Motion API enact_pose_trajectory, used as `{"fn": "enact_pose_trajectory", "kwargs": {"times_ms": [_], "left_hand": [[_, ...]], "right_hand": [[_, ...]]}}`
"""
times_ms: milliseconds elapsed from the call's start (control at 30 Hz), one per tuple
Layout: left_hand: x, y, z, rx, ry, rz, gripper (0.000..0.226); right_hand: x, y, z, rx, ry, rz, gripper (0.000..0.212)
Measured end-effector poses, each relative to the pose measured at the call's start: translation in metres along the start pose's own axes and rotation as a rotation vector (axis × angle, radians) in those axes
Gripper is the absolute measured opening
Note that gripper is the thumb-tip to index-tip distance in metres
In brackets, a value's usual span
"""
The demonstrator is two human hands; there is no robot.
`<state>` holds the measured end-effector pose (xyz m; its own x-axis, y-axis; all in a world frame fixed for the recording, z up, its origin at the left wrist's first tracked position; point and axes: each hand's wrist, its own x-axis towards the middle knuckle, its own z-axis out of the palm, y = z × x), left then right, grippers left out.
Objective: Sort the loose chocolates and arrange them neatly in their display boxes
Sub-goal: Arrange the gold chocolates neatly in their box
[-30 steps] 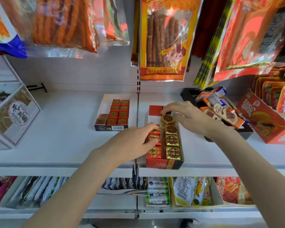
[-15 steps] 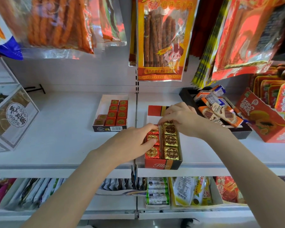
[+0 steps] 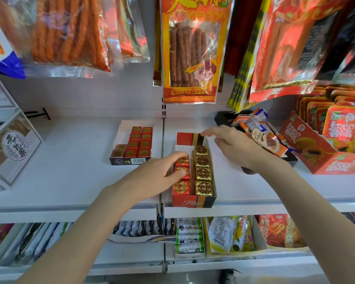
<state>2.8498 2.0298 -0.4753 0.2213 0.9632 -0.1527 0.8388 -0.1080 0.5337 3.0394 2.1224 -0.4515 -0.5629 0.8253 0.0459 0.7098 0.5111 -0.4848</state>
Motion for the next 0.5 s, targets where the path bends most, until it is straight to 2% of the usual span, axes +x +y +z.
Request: {"fn": "enact_pose_trajectory", "kwargs": {"times_ms": [67,167,267,367,433,500], "left_hand": [[-0.006,0.000,0.000,-0.044,0.026,-0.046,0.061],[-0.019,0.003,0.002,-0.158,-0.020,-0.128,0.094],[-0.028,0.004,0.011,-0.327,-0.062,-0.117,0.118],[-0.028,0.006,0.023,-0.269,0.032,-0.109,0.117],[-0.028,0.007,0.026,-0.205,0.121,-0.133,0.112],[-0.026,0.007,0.025,-0.197,0.173,-0.144,0.108]], "right_hand": [[-0.014,-0.001,-0.004,0.159,-0.044,0.087,0.037],[-0.041,-0.003,-0.004,0.371,-0.255,0.232,0.079],[-0.066,-0.010,0.009,0.382,-0.385,0.209,0.107],[-0.074,-0.016,0.032,0.333,-0.269,0.094,0.105],[-0.072,-0.020,0.041,0.327,-0.131,0.062,0.098],[-0.066,-0.021,0.044,0.326,-0.067,0.060,0.097]]}}
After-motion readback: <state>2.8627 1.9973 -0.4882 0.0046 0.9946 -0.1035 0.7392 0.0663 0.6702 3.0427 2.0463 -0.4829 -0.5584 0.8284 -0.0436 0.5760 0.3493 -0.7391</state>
